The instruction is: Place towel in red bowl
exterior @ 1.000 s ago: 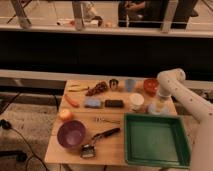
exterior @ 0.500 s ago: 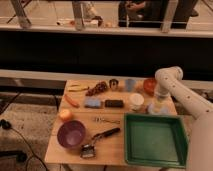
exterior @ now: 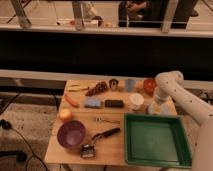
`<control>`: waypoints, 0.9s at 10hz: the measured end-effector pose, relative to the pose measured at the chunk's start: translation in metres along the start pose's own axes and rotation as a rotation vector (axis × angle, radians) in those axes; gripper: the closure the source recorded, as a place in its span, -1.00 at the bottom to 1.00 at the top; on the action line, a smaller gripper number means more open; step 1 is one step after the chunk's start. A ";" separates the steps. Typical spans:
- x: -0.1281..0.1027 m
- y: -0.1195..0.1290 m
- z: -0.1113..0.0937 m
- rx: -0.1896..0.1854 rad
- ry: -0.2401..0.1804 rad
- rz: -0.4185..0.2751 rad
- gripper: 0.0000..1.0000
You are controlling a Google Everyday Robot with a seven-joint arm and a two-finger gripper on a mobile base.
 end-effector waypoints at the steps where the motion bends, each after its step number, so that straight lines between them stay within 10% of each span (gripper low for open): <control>1: -0.002 0.002 0.003 0.001 -0.008 -0.002 -0.60; 7: 0.005 -0.004 0.019 -0.076 -0.046 0.011 -0.57; 9: 0.013 -0.007 0.025 -0.104 -0.054 0.018 -0.28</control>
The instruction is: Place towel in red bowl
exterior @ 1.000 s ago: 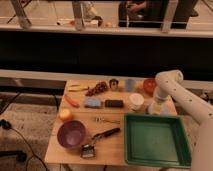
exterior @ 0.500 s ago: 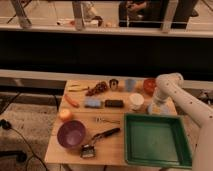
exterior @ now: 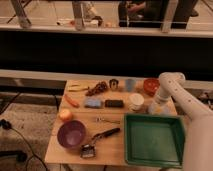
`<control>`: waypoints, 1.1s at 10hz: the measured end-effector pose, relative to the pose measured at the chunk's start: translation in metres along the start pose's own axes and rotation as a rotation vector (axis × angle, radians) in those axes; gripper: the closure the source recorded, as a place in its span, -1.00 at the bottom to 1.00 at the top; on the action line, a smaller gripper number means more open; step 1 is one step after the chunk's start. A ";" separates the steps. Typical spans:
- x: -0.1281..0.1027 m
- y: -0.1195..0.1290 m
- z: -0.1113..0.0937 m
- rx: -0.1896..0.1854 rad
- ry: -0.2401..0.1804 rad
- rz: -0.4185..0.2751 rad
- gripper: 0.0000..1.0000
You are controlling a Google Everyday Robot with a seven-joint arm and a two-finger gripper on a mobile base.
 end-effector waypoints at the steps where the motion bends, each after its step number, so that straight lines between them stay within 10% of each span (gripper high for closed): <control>1: 0.004 -0.001 0.000 -0.004 -0.004 0.004 -0.17; 7: 0.007 0.000 -0.005 -0.014 -0.043 -0.008 0.98; 11: 0.002 -0.002 -0.052 0.054 -0.057 -0.022 1.00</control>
